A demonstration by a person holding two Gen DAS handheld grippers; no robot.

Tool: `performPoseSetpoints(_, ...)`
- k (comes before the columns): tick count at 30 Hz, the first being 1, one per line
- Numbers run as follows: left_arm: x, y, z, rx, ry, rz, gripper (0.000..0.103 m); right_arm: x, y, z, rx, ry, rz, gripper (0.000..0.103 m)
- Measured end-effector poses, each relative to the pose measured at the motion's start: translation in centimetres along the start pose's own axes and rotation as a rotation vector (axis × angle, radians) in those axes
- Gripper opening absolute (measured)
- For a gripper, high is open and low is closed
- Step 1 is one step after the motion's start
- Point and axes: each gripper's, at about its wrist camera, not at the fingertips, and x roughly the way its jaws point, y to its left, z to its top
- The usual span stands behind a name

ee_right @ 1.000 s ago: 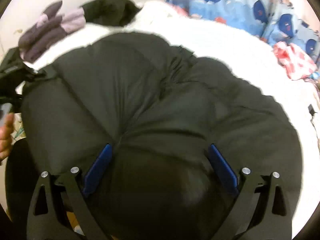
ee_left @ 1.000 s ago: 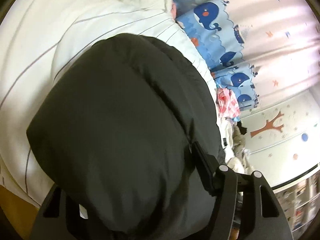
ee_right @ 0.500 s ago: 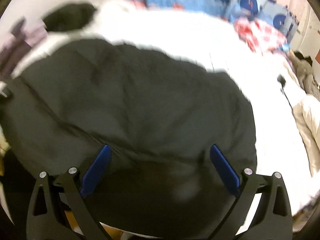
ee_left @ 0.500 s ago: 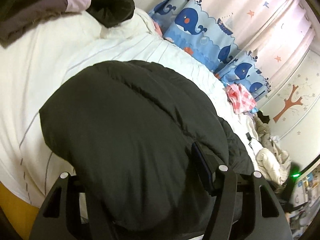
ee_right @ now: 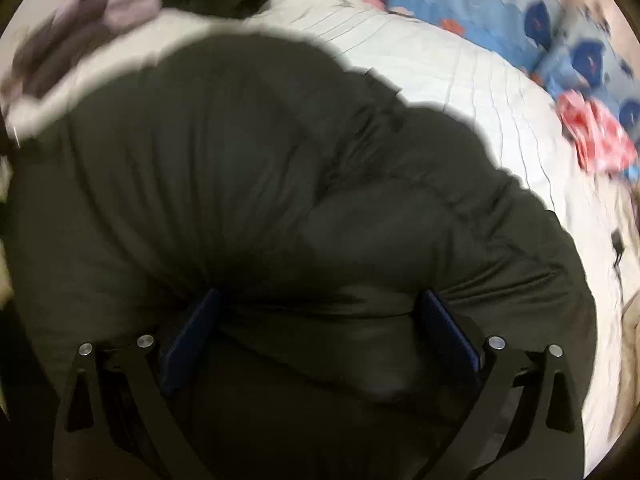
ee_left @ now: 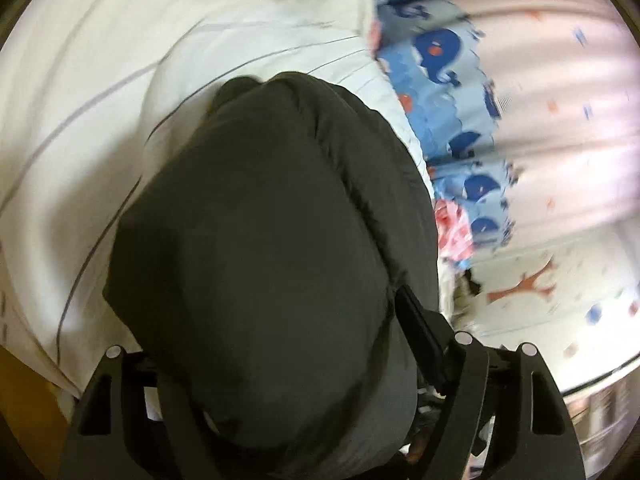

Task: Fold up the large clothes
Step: 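Smooth the folded jacket bundle with both grippers pressing on top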

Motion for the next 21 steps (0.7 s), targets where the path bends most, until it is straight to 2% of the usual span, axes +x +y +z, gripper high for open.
performPoseSetpoints(1,0.3,0.2,0.1,-0.016,0.013,-0.008,0.076,-1.2,-0.5,1.2,0.013,-0.063,-0.013,0.096)
performPoseSetpoints(3,0.9,-0.1,0.3,-0.005,0.036,0.004,0.079,-2.0,-1.4,4.1,0.029,-0.135,-0.061,0.096)
performPoseSetpoints(5,1.5,-0.7,0.1,0.025,0.049,0.028,0.082,-1.2,-2.5,7.2,0.061,-0.167,-0.109,0.096)
performPoseSetpoints(7,1.9,-1.1,-0.1,0.052,0.058,0.045,0.082,1.0,-3.7,9.7,0.093,-0.154,-0.153,0.096)
performPoseSetpoints(9,1.9,-1.3,-0.2,0.078,0.057,0.047,0.082,6.0,-5.0,11.0,0.128,-0.067,-0.183,0.096)
performPoseSetpoints(10,1.9,-1.5,-0.2,0.090,0.056,0.048,0.081,8.0,-4.9,10.9,0.129,-0.015,-0.175,0.096)
performPoseSetpoints(11,2.0,-1.9,-0.4,0.119,0.054,0.048,0.075,10.7,-5.1,10.5,0.129,0.071,-0.130,0.096)
performPoseSetpoints(14,2.1,-2.9,-0.8,0.187,0.048,0.074,0.067,10.4,-5.4,10.5,0.122,0.089,-0.122,0.096)
performPoseSetpoints(16,2.1,-3.2,-0.9,0.209,0.048,0.070,0.065,7.4,-5.5,9.8,0.133,0.032,-0.093,0.096)
performPoseSetpoints(20,1.8,-2.9,-0.9,0.200,0.049,0.050,0.063,1.3,-3.0,5.4,0.069,-0.113,-0.064,0.096)
performPoseSetpoints(21,1.8,-2.9,-0.8,0.202,0.048,0.051,0.063,0.8,-1.8,4.0,0.028,-0.108,-0.069,0.096)
